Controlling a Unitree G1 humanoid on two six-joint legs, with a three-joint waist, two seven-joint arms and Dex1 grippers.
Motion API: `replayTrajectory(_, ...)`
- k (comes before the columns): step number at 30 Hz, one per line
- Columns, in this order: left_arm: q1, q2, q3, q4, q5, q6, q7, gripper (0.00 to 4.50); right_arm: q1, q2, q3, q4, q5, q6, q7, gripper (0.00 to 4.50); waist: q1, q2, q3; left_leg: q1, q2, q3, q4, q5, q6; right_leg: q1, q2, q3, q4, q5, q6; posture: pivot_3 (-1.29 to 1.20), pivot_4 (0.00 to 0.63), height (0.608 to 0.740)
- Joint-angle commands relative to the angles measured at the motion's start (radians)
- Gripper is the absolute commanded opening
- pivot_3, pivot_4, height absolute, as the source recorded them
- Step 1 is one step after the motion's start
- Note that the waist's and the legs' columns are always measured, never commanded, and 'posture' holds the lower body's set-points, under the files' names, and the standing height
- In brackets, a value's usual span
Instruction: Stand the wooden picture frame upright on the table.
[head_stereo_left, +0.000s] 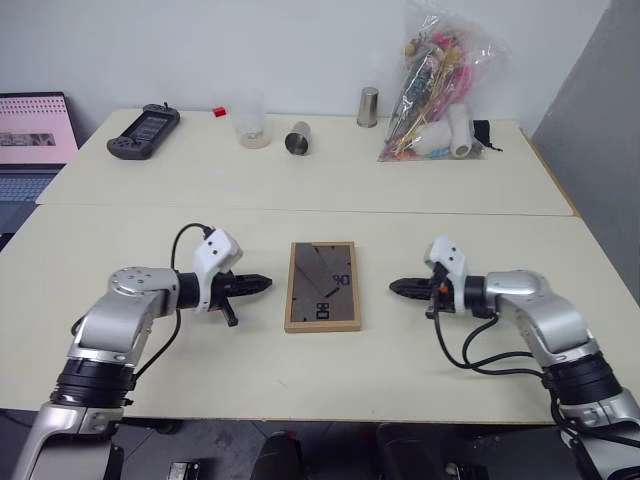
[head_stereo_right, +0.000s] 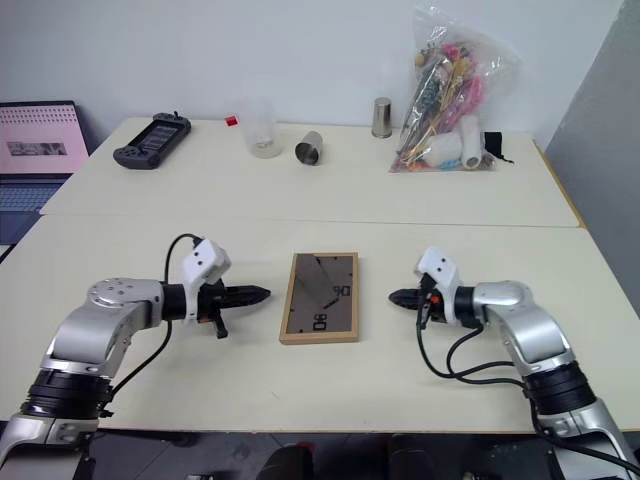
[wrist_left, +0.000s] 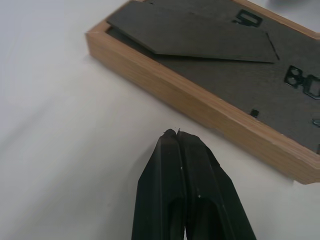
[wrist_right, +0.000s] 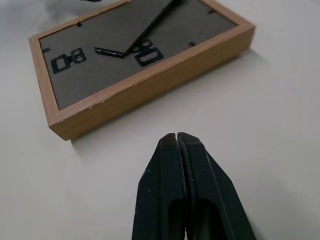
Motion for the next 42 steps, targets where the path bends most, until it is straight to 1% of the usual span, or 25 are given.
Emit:
replayTrajectory(1, -0.001, -0.001, -0.029, -0.029, 0.000, -0.010, -0.017, 0.00, -0.025, 0.017, 0.019, 0.019, -0.043, -0.051, -0.016, 0.05, 0.000, 0.000, 0.000, 0.000, 0.000, 0.000, 0.000, 0.000, 0.000, 0.000, 0.000, 0.000, 0.000, 0.000, 0.000, 0.00, 0.150, 0.740)
replayTrajectory(4, -0.011, -0.015, -0.059, -0.009, 0.016, -0.032, -0.014, 0.00, -0.046, 0.045, 0.042, 0.047, -0.072, -0.071, -0.024, 0.05, -0.001, 0.000, 0.000, 0.000, 0.000, 0.000, 0.000, 0.000, 0.000, 0.000, 0.000, 0.000, 0.000, 0.000, 0.000, 0.00, 0.150, 0.740)
replayTrajectory(8, -0.041, -0.041, -0.079, 0.021, 0.027, -0.040, -0.008, 0.00, -0.068, 0.095, 0.056, 0.040, -0.066, -0.053, -0.020, 0.05, 0.000, 0.000, 0.000, 0.000, 0.000, 0.000, 0.000, 0.000, 0.000, 0.000, 0.000, 0.000, 0.001, 0.000, 0.000, 0.00, 0.150, 0.740)
replayTrajectory(13, -0.062, -0.059, -0.092, 0.047, 0.037, -0.055, -0.009, 0.00, -0.070, 0.108, 0.051, 0.008, -0.035, -0.009, 0.018, 0.05, 0.001, 0.000, 0.000, 0.000, 0.000, 0.000, 0.000, 0.000, 0.000, 0.000, 0.000, 0.000, 0.001, 0.000, 0.000, 0.00, 0.150, 0.740)
replayTrajectory(17, -0.067, -0.065, -0.097, 0.052, 0.041, -0.058, -0.016, 0.00, -0.064, 0.095, 0.059, -0.016, -0.027, 0.020, 0.048, 0.05, 0.000, 0.000, 0.000, 0.000, 0.000, 0.000, 0.000, 0.000, 0.000, 0.000, 0.000, 0.000, 0.001, 0.000, 0.000, 0.00, 0.150, 0.740)
replayTrajectory(21, -0.065, -0.030, -0.099, 0.057, 0.054, -0.050, -0.042, 0.00, -0.053, 0.069, 0.064, 0.006, -0.061, -0.010, 0.049, 0.05, 0.000, 0.000, 0.000, 0.000, 0.000, 0.000, 0.000, 0.000, 0.000, 0.000, 0.000, 0.000, 0.001, 0.000, 0.000, 0.00, 0.150, 0.740)
replayTrajectory(24, -0.075, 0.014, -0.066, 0.113, 0.008, 0.007, -0.114, 0.00, -0.072, 0.073, 0.058, 0.074, -0.110, -0.063, 0.006, 0.05, 0.000, 0.000, 0.000, 0.000, 0.000, 0.000, 0.000, 0.000, 0.000, 0.000, 0.000, 0.000, 0.001, 0.000, 0.000, 0.00, 0.150, 0.740)
replayTrajectory(25, -0.081, 0.020, -0.058, 0.137, -0.004, 0.015, -0.133, 0.37, -0.079, 0.078, 0.057, 0.093, -0.120, -0.075, -0.004, 0.00, -0.002, 0.000, 0.000, 0.001, 0.000, 0.000, 0.000, 0.000, 0.000, 0.000, 0.000, 0.000, 0.001, 0.000, 0.000, 0.00, 0.150, 0.740)
replayTrajectory(26, -0.093, 0.020, -0.050, 0.169, -0.014, 0.028, -0.139, 0.44, -0.087, 0.084, 0.057, 0.111, -0.129, -0.089, -0.014, 0.00, -0.004, 0.000, 0.000, 0.001, 0.000, 0.000, 0.000, 0.000, 0.000, 0.000, 0.000, 0.000, 0.001, 0.000, 0.000, 0.00, 0.150, 0.740)
replayTrajectory(28, -0.143, 0.020, -0.038, 0.255, -0.047, 0.110, -0.170, 0.88, -0.105, 0.094, 0.067, 0.155, -0.163, -0.125, -0.039, 0.00, -0.005, 0.000, 0.000, 0.001, 0.000, 0.000, 0.000, 0.000, 0.000, 0.000, 0.001, 0.000, 0.002, 0.000, 0.000, 0.00, 0.150, 0.740)
replayTrajectory(31, -0.258, 0.013, -0.028, 0.393, -0.119, 0.327, -0.226, 1.45, -0.126, 0.107, 0.073, 0.197, -0.189, -0.153, -0.055, 0.00, -0.007, 0.000, 0.000, 0.001, 0.000, 0.000, 0.001, 0.000, 0.000, 0.000, 0.001, -0.001, 0.003, 0.000, 0.000, 0.00, 0.150, 0.740)
replayTrajectory(32, -0.282, 0.012, -0.032, 0.420, -0.128, 0.368, -0.234, 1.72, -0.129, 0.109, 0.072, 0.203, -0.191, -0.158, -0.054, 0.00, -0.009, 0.000, 0.000, 0.001, 0.000, -0.001, 0.001, 0.000, 0.000, 0.000, 0.001, -0.001, 0.003, 0.000, 0.000, 0.00, 0.150, 0.740)
replayTrajectory(34, -0.331, 0.008, -0.050, 0.479, -0.137, 0.468, -0.246, 2.05, -0.135, 0.116, 0.067, 0.210, -0.192, -0.163, -0.058, 0.00, -0.011, 0.000, 0.000, 0.001, 0.000, -0.001, 0.001, 0.000, 0.000, 0.000, 0.001, -0.001, 0.003, 0.000, 0.000, 0.00, 0.150, 0.740)
replayTrajectory(35, -0.347, 0.006, -0.054, 0.500, -0.141, 0.504, -0.250, 2.34, -0.137, 0.118, 0.065, 0.211, -0.192, -0.163, -0.060, 0.00, -0.012, 0.000, 0.000, 0.001, 0.000, -0.001, 0.001, 0.000, 0.000, 0.000, 0.001, -0.001, 0.003, 0.000, 0.000, 0.00, 0.150, 0.740)
replayTrajectory(38, -0.371, 0.010, -0.087, 0.529, -0.141, 0.579, -0.276, 2.88, -0.141, 0.122, 0.062, 0.210, -0.195, -0.165, -0.063, 0.00, -0.019, 0.000, 0.000, 0.001, 0.000, -0.001, 0.000, 0.000, 0.000, 0.000, 0.001, -0.001, 0.004, 0.000, 0.000, 0.00, 0.150, 0.740)
replayTrajectory(39, -0.374, 0.012, -0.096, 0.531, -0.145, 0.602, -0.285, 2.99, -0.141, 0.124, 0.061, 0.206, -0.195, -0.162, -0.062, 0.00, -0.021, 0.000, 0.000, 0.001, 0.000, -0.001, 0.000, 0.000, 0.000, 0.000, 0.001, -0.001, 0.004, 0.000, 0.000, 0.00, 0.150, 0.740)
replayTrajectory(40, -0.371, 0.016, -0.112, 0.520, -0.152, 0.627, -0.301, 3.29, -0.140, 0.125, 0.060, 0.199, -0.194, -0.158, -0.063, 0.00, -0.023, 0.000, 0.000, 0.001, 0.000, -0.002, 0.000, 0.000, 0.000, 0.000, 0.001, -0.002, 0.004, 0.000, 0.000, 0.00, 0.150, 0.740)
replayTrajectory(42, -0.366, 0.015, -0.134, 0.493, -0.168, 0.673, -0.315, 3.71, -0.139, 0.125, 0.057, 0.188, -0.191, -0.150, -0.060, 0.00, -0.024, 0.000, 0.000, 0.001, 0.000, -0.002, 0.000, 0.000, 0.000, 0.000, 0.001, -0.002, 0.004, 0.000, 0.000, 0.00, 0.150, 0.740)
